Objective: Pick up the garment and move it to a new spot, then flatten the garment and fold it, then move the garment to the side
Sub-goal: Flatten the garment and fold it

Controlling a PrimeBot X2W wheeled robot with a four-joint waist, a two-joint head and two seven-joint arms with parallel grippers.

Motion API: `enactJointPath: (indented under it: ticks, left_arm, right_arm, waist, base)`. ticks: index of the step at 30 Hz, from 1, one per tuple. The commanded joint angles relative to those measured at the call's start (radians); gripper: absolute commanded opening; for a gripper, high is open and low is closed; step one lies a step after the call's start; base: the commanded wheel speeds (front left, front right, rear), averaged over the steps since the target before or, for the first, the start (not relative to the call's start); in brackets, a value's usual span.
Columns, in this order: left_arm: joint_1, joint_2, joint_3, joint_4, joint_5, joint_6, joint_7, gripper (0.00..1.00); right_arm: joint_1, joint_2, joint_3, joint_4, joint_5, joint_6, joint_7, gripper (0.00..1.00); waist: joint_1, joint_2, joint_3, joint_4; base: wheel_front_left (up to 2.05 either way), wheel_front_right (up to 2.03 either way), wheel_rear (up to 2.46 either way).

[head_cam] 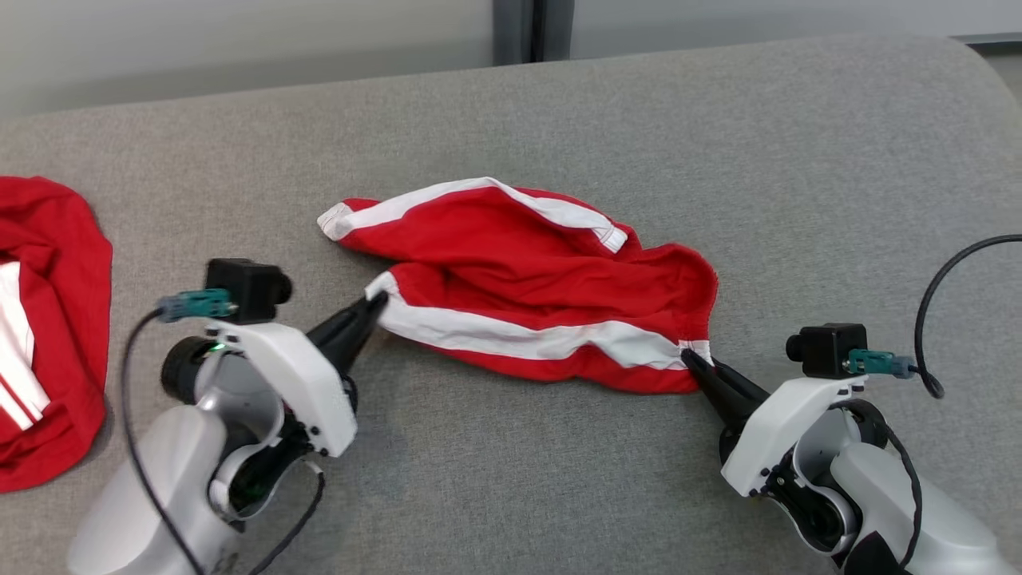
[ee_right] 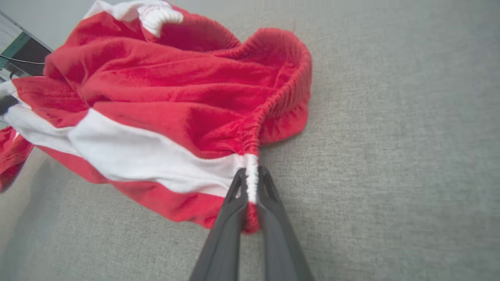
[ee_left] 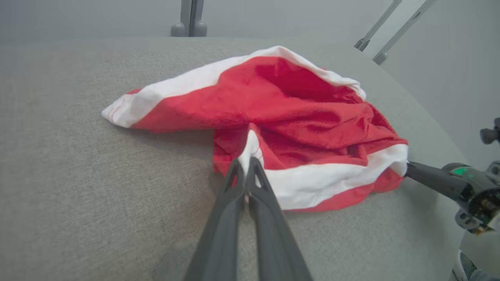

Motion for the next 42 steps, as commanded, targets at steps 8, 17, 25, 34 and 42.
enactJointPath:
  ticks: [8, 17, 25, 34, 42]
  left_arm:
    - [0.148, 0.050, 0.126, -0.173, -0.120, 0.031, -0.051, 0.00]
    - [0.364, 0.061, 0.160, -0.389, -0.167, 0.102, -0.067, 0.00]
    - [0.499, 0.053, 0.151, -0.494, -0.156, 0.150, -0.089, 0.00]
    - [0.522, 0.073, 0.140, -0.528, -0.140, 0.174, -0.070, 0.00]
    - [0.444, 0.099, 0.119, -0.476, -0.145, 0.154, -0.005, 0.00]
  right_arm:
    - [0.051, -0.063, 0.036, -0.121, 0.084, 0.000, -0.060, 0.00]
    - [0.152, -0.148, 0.039, -0.273, 0.148, 0.000, -0.118, 0.00]
    - [0.272, -0.231, 0.000, -0.404, 0.164, 0.000, -0.135, 0.00]
    - [0.343, -0.251, -0.068, -0.496, 0.133, 0.000, -0.073, 0.00]
    - [0.283, -0.222, -0.086, -0.520, 0.100, 0.000, 0.028, 0.00]
  waist:
    - [0.0000, -0.0001, -0.044, -0.013]
    - [0.0000, -0.0001, -0.062, 0.005]
    - [0.0000, -0.0001, -0.079, 0.026]
    - [0.0000, -0.0001, -0.096, 0.030]
    - [0.0000, -0.0001, -0.069, 0.013]
  base:
    - [0.00, 0.00, 0.00]
    - [0.00, 0.00, 0.00]
    - [0.00, 0.00, 0.00]
    - [0.00, 0.00, 0.00]
    - [0.00, 0.00, 0.00]
